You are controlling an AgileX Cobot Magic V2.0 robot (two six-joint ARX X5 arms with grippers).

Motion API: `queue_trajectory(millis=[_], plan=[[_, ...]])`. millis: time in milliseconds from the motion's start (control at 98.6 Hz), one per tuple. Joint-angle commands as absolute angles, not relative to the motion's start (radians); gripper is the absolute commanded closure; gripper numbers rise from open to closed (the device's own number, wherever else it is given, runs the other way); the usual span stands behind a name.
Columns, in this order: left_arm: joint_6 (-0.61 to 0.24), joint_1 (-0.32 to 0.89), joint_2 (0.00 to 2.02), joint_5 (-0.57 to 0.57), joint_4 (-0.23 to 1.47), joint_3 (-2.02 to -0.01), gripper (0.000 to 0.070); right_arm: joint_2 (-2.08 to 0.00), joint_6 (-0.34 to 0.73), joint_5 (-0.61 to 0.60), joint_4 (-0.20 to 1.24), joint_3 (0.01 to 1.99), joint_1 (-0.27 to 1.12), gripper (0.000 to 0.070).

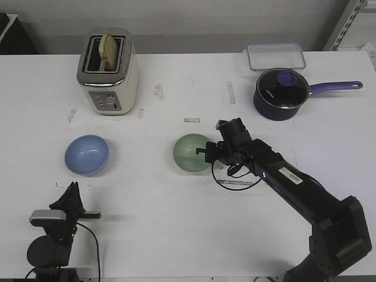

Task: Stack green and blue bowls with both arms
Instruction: 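Slide the green bowl with the right gripper toward the table center, then release the green bowl and retract the right gripper to rest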

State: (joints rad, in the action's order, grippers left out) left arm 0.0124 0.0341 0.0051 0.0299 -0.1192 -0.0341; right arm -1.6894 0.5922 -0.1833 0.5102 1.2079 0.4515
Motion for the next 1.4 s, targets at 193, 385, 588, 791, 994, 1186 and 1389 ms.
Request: queue_trajectory(millis=[193, 385, 588, 791, 994, 1186, 1389], plan=[[0.015, 0.035, 0.003, 0.033, -0.132, -0.012, 0.0699, -1.571, 0.485, -0.179, 0.498, 1.223, 0.458, 0.0268], [0.015, 0.035, 0.003, 0.033, -0.132, -0.012, 0.0699, -1.462, 0.245, -0.117, 0.501, 1.218, 0.447, 0.0284], [0.015, 0.035, 0.003, 0.033, -0.132, -0.012, 0.0699, -1.348, 0.081, 0.060, 0.471, 1.148, 0.399, 0.0551], [0.015, 0.035, 0.003, 0.033, -0.132, -0.012, 0.0699, -1.187, 0.016, 0.113, 0.280, 0.965, 0.326, 0.0694], [0.015, 0.035, 0.003, 0.033, -0.132, -0.012, 0.0699, -0.986, 0.017, 0.110, 0.029, 0.712, 0.215, 0.0694], [0.015, 0.035, 0.003, 0.033, -0.132, -0.012, 0.0699, -0.791, 0.021, 0.103, -0.014, 0.532, 0.109, 0.0693], [0.015, 0.035, 0.003, 0.033, -0.132, -0.012, 0.0699, -0.570, 0.029, 0.105, 0.014, 0.429, 0.062, 0.0693]])
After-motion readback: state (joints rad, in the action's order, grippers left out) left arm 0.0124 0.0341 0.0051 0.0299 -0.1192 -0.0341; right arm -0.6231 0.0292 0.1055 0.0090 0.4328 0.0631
